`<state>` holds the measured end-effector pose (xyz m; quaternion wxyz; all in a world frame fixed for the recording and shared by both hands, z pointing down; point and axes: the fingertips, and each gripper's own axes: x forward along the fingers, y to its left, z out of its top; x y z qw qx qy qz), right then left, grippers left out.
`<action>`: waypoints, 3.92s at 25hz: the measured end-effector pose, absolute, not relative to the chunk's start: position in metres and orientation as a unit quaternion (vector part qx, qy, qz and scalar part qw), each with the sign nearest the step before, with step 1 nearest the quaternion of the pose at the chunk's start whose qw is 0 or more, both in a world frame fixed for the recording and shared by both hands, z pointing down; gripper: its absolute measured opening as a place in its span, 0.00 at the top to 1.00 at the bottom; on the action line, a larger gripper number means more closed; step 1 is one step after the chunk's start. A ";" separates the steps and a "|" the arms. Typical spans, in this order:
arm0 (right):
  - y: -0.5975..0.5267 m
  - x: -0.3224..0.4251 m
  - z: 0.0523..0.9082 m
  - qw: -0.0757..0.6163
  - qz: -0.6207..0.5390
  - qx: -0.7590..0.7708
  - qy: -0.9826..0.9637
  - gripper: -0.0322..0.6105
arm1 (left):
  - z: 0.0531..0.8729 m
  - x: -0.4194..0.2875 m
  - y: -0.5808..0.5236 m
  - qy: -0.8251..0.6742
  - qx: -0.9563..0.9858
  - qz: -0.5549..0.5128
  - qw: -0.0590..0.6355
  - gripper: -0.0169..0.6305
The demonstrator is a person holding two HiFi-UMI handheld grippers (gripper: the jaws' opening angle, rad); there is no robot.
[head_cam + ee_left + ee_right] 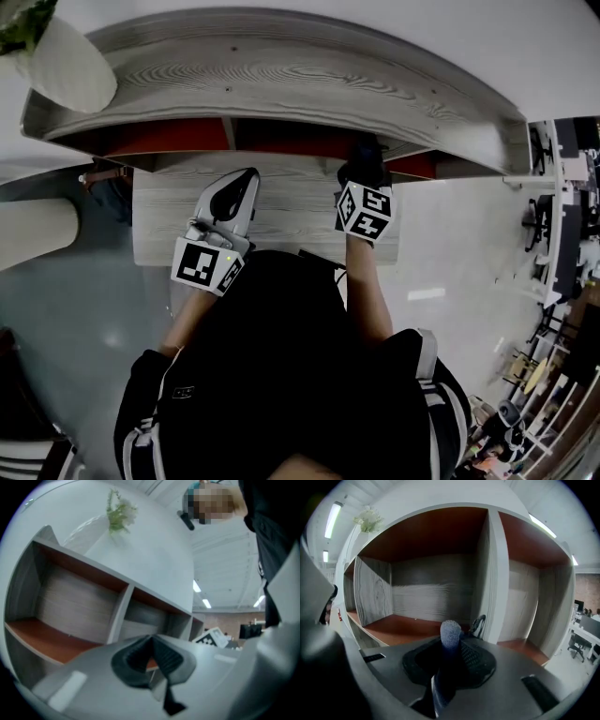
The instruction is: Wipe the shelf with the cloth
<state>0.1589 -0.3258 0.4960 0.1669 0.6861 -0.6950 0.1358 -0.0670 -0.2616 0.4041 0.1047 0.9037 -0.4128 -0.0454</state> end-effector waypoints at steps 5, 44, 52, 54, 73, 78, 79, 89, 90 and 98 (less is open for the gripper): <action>-0.331 0.143 0.497 0.197 0.130 0.669 -0.705 0.86 | 0.403 -0.077 -0.264 -0.422 0.899 -0.053 0.107 0.97; -0.331 -0.082 0.503 0.288 0.042 0.437 -0.851 0.86 | 0.407 -0.157 -0.238 -0.471 0.872 -0.068 0.114 0.97; -0.320 -0.092 0.504 0.278 0.035 0.372 -0.885 0.86 | 0.404 -0.146 -0.236 -0.459 0.879 -0.072 0.112 0.97; -0.320 -0.091 0.503 0.259 0.046 0.357 -0.896 0.86 | 0.403 -0.140 -0.236 -0.452 0.882 -0.072 0.111 0.97; -0.319 0.089 0.417 0.116 0.045 0.626 -0.770 0.86 | 0.393 -0.073 -0.234 -0.382 0.916 -0.067 0.106 0.97; -0.312 0.145 0.425 0.156 0.046 0.694 -0.701 0.86 | 0.389 -0.051 -0.233 -0.359 0.925 -0.067 0.104 0.97; -0.311 0.151 0.431 0.164 0.051 0.700 -0.693 0.86 | 0.390 -0.048 -0.233 -0.355 0.926 -0.066 0.105 0.97; -0.338 0.158 0.490 0.248 0.095 0.693 -0.671 0.86 | 0.391 -0.043 -0.229 -0.350 0.929 -0.059 0.108 0.97; -0.340 0.157 0.491 0.258 0.094 0.689 -0.670 0.86 | 0.391 -0.045 -0.229 -0.352 0.928 -0.059 0.108 0.97; -0.348 0.147 0.500 0.326 0.102 0.664 -0.665 0.86 | 0.395 -0.050 -0.230 -0.357 0.926 -0.057 0.111 0.97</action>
